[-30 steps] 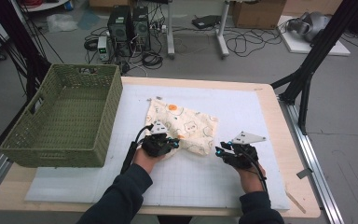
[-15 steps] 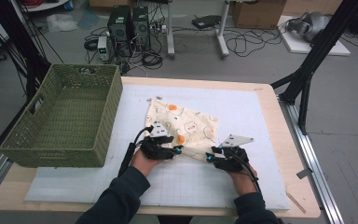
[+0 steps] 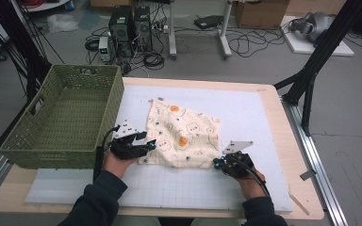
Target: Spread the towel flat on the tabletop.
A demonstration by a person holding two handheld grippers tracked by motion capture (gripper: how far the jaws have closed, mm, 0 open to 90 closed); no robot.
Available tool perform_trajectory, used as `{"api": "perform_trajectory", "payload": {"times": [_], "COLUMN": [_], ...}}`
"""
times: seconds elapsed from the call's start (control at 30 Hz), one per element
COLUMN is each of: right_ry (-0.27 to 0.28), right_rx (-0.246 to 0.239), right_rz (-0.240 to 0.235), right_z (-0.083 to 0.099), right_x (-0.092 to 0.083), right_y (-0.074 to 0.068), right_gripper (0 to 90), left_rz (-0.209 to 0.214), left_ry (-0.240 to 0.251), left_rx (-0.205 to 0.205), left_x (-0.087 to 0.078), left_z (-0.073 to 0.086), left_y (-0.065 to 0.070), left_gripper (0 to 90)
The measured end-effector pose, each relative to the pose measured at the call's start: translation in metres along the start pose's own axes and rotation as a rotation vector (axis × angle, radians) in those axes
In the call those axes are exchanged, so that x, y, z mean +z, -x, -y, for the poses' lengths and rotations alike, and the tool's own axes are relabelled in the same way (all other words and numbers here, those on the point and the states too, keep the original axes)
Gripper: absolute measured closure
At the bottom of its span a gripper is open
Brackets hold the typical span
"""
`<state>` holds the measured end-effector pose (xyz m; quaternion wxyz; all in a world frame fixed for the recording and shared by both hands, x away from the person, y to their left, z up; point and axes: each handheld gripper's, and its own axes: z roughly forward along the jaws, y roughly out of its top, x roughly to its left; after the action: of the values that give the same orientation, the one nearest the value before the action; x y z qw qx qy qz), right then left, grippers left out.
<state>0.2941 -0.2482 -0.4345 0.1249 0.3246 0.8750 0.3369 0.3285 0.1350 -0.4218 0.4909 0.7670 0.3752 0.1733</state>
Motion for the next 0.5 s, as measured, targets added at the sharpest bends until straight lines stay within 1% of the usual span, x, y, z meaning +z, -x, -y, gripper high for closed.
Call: {"api": "perform_trajectory", "payload": {"times": [0.03,0.1,0.13,0.17,0.2,0.27,0.3,0.33,0.37,0.4,0.43,0.47,0.5], "right_ry": [-0.002,-0.011,-0.014,-0.022,-0.026,-0.001,0.014,0.040,0.057,0.082,0.094,0.105,0.122], "right_rx": [0.002,0.011,0.014,0.010,0.014,0.029,0.036,0.048,0.053,0.057,0.070,0.071,0.071], "right_rz": [0.000,0.003,-0.006,-0.003,-0.007,-0.012,-0.014,0.001,0.003,0.014,0.028,0.036,0.061], "right_z": [0.004,0.014,0.018,0.024,0.027,0.030,0.030,0.029,0.028,0.026,0.024,0.022,0.019], "right_x": [-0.006,-0.016,-0.020,-0.024,-0.027,-0.033,-0.035,-0.037,-0.037,-0.038,-0.039,-0.039,-0.038], "right_y": [0.001,0.003,0.004,0.005,0.005,0.005,0.005,0.006,0.006,0.007,0.007,0.007,0.007], "right_gripper": [88.6,88.7,88.6,88.6,88.5,84.1,79.0,72.7,72.2,67.8,66.1,64.7,61.0], "left_rz": [-0.005,-0.019,-0.031,-0.028,-0.027,-0.018,-0.015,-0.011,-0.004,0.002,0.011,0.020,0.023], "left_ry": [0.001,-0.015,-0.014,-0.017,-0.031,-0.038,-0.046,-0.045,-0.053,-0.059,-0.065,-0.085,-0.097], "left_rx": [-0.008,-0.010,-0.017,-0.025,-0.029,-0.026,-0.021,-0.022,-0.016,-0.012,-0.007,0.002,0.009], "left_x": [-0.001,-0.002,-0.003,-0.003,-0.003,-0.003,-0.003,-0.002,-0.002,0.000,0.001,0.003,0.005], "left_z": [0.001,0.003,0.005,0.007,0.008,0.011,0.011,0.012,0.012,0.013,0.014,0.016,0.018], "left_y": [-0.002,-0.004,-0.005,-0.006,-0.005,-0.003,-0.002,-0.001,0.001,0.003,0.004,0.007,0.008], "left_gripper": [47.2,47.1,47.2,48.4,49.4,49.3,49.3,49.3,49.1,48.8,48.5,48.4,48.2]}}
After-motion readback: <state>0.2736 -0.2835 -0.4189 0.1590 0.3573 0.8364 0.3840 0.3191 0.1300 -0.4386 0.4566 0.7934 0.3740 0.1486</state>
